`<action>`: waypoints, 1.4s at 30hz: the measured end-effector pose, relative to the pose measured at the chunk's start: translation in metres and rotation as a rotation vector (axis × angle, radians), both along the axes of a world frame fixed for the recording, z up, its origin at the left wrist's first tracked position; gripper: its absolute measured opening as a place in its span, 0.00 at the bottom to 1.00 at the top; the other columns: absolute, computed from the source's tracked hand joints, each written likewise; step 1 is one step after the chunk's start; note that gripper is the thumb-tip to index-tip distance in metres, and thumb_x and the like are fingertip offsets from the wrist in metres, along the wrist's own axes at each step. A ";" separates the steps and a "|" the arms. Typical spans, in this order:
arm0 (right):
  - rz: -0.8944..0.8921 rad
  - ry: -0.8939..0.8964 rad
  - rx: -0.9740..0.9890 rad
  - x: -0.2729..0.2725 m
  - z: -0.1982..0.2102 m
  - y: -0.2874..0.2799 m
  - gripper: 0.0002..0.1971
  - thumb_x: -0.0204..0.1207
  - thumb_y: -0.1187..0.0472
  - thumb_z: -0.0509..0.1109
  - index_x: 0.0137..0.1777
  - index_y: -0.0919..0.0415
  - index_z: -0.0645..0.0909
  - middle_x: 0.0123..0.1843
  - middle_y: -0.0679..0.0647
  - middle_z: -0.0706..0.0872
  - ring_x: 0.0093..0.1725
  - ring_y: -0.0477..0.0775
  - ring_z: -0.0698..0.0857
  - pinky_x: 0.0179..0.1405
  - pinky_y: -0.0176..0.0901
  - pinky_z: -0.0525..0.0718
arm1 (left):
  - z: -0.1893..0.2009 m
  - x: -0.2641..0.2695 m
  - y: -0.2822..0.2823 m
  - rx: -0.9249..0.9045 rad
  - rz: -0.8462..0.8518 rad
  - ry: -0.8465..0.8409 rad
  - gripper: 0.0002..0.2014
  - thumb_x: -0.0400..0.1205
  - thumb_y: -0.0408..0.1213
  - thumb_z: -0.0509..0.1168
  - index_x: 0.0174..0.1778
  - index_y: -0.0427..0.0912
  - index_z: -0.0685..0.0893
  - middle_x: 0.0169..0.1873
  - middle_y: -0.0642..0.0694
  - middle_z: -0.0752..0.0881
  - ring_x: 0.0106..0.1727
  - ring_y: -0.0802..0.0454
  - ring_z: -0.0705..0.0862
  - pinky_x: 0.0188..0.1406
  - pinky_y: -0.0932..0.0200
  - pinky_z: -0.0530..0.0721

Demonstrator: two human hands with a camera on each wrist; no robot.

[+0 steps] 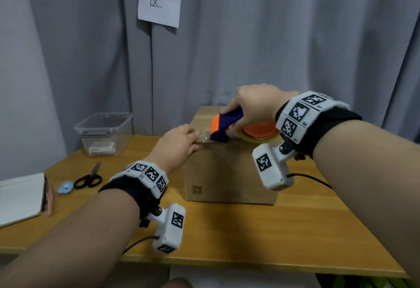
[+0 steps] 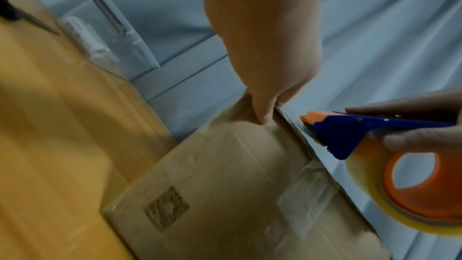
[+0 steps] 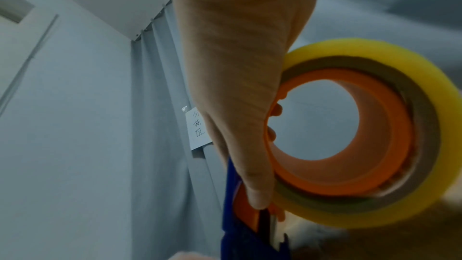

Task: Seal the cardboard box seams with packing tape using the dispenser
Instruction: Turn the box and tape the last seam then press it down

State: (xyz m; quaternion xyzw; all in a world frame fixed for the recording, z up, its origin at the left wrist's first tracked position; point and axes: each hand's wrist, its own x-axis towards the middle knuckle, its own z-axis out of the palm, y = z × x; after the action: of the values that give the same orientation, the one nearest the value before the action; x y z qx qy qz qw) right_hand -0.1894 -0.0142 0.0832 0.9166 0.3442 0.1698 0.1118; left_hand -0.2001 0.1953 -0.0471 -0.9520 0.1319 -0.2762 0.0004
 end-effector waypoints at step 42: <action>-0.060 0.071 0.017 0.031 -0.013 -0.031 0.24 0.69 0.40 0.75 0.66 0.34 0.78 0.37 0.38 0.71 0.33 0.41 0.72 0.29 0.36 0.66 | -0.010 0.027 -0.035 -0.085 0.010 -0.054 0.22 0.83 0.42 0.60 0.75 0.47 0.71 0.75 0.48 0.73 0.74 0.48 0.72 0.76 0.54 0.63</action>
State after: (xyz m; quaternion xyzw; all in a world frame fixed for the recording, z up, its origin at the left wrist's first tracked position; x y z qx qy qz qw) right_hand -0.1588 -0.0447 0.0699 0.9329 0.3189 0.1369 0.0965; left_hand -0.1735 0.1608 -0.0567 -0.9440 0.1151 -0.3073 -0.0349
